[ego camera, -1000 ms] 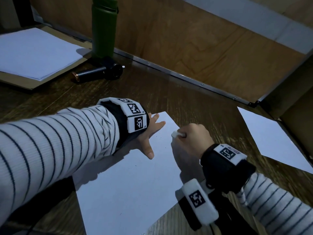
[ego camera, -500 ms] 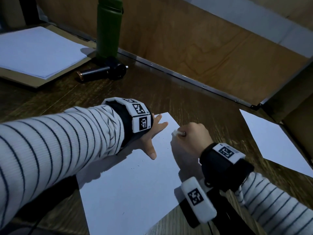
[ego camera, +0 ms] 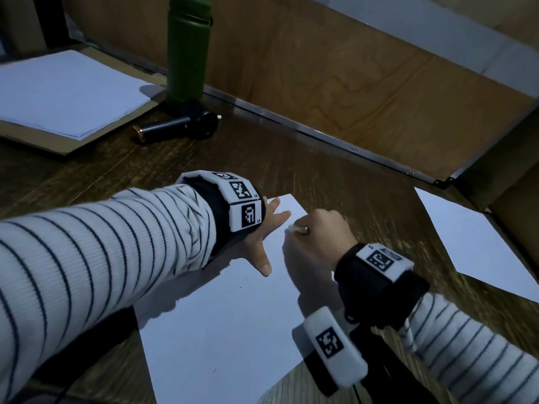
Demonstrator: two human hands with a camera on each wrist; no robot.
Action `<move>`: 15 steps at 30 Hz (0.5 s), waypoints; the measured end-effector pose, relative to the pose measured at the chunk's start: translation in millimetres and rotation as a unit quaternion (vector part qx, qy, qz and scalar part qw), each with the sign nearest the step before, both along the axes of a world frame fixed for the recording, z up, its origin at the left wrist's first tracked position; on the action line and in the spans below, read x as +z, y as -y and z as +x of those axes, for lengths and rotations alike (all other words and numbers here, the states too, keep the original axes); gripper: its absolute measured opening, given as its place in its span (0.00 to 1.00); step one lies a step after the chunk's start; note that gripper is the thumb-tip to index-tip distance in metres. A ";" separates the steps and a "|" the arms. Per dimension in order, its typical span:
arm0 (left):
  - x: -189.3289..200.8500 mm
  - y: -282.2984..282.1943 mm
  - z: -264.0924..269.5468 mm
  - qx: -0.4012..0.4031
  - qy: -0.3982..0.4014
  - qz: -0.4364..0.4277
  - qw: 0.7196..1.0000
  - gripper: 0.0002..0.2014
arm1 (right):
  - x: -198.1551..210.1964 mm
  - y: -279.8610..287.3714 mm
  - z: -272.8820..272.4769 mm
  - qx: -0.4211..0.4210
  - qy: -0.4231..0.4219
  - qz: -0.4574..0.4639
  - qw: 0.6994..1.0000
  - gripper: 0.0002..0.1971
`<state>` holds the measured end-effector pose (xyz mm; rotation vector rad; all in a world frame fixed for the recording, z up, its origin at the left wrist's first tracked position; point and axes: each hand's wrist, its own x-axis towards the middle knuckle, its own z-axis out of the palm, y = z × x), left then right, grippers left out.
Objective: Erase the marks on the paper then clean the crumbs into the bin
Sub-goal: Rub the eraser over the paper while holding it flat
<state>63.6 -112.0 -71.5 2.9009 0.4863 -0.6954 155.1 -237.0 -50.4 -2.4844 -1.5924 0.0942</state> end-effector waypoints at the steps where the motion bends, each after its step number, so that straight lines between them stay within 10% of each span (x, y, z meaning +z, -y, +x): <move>1: -3.3 -0.8 0.4 -0.002 0.003 0.001 1.000 0.70 | -1.3 3.2 -9.2 0.036 -0.005 -0.004 0.999 0.21; 10: 7.3 1.1 0.0 -0.002 -0.017 0.008 1.000 0.69 | -2.7 -4.6 22.5 -0.063 -0.014 0.010 0.998 0.20; 15: 10.4 11.0 1.8 0.028 0.023 -0.021 0.999 0.58 | -5.8 8.3 -17.9 0.088 -0.021 -0.018 0.996 0.18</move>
